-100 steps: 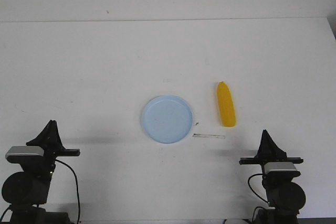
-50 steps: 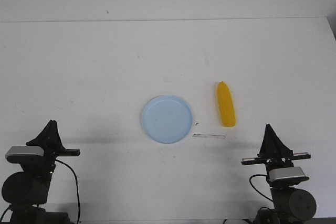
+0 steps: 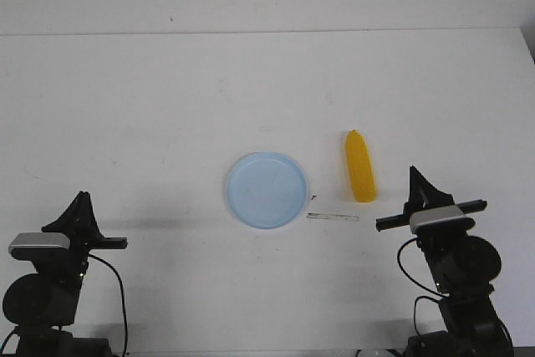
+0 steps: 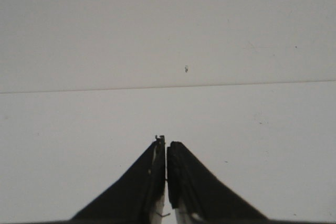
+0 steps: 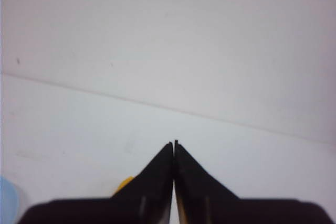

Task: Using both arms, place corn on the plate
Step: 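Reach the right gripper forward over the yellow corn, then lower the right gripper and close it around the yellow corn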

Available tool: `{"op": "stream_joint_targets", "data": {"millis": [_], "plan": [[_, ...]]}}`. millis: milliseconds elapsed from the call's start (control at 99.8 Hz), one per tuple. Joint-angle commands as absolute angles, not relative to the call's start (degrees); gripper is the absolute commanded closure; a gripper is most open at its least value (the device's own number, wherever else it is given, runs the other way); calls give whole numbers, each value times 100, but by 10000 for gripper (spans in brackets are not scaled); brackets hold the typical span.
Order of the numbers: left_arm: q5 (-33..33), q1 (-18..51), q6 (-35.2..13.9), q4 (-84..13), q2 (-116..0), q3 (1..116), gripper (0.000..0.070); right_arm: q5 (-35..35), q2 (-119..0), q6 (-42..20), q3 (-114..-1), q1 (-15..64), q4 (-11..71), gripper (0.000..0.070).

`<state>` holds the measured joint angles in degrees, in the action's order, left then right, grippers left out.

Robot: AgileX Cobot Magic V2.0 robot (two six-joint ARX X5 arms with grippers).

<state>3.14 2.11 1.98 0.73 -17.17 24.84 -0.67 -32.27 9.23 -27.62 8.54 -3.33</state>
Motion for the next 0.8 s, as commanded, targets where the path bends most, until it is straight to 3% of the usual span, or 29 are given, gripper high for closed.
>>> {"op": "stream_joint_targets", "data": {"millis": [0, 321, 451, 662, 792], "plan": [[320, 204, 211, 139, -1710, 2497, 699, -158, -3736, 950, -3052, 969, -235, 696], [320, 204, 211, 139, -1710, 2497, 699, -180, -5872, -290, -4366, 1173, 952, 696], [320, 204, 211, 139, -1710, 2497, 699, -148, -6659, -596, -5019, 1173, 1822, 697], [320, 204, 211, 139, -1710, 2497, 699, -152, -7867, -720, -6383, 1173, 3907, 697], [320, 204, 211, 139, -1710, 2497, 699, -43, -8276, -1120, -6943, 1173, 4248, 697]]}}
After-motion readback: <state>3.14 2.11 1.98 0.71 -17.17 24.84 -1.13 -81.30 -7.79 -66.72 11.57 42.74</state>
